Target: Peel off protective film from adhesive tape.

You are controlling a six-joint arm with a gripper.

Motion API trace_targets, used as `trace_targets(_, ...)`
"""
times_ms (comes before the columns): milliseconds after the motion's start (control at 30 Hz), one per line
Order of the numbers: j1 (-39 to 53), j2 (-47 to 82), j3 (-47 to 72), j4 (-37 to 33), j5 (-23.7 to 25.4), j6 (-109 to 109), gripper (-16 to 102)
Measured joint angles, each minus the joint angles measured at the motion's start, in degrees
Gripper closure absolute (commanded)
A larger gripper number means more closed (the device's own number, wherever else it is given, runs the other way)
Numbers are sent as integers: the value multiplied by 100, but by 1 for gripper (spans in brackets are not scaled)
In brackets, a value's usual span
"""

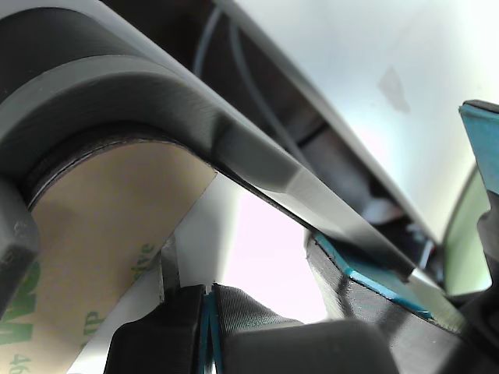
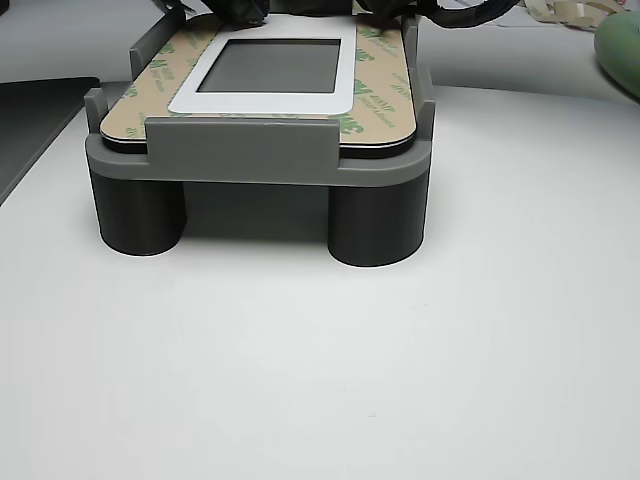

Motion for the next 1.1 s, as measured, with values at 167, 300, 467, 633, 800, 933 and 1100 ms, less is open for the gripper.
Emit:
trace_targets(167, 18, 35, 26, 18, 26, 105, 97)
trace_targets(300, 53, 62, 26, 70, 53, 149, 97)
trace_targets(467, 79, 70, 26, 88, 62, 176, 97)
trace_targets(633, 97, 123, 105, 44, 62, 220, 97)
trace_targets(800, 123, 149, 141, 18, 88, 246, 97)
trace_targets(933, 132, 158, 158, 9, 88, 264, 97)
trace_targets(1100, 149, 202, 237, -35, 114, 272, 97)
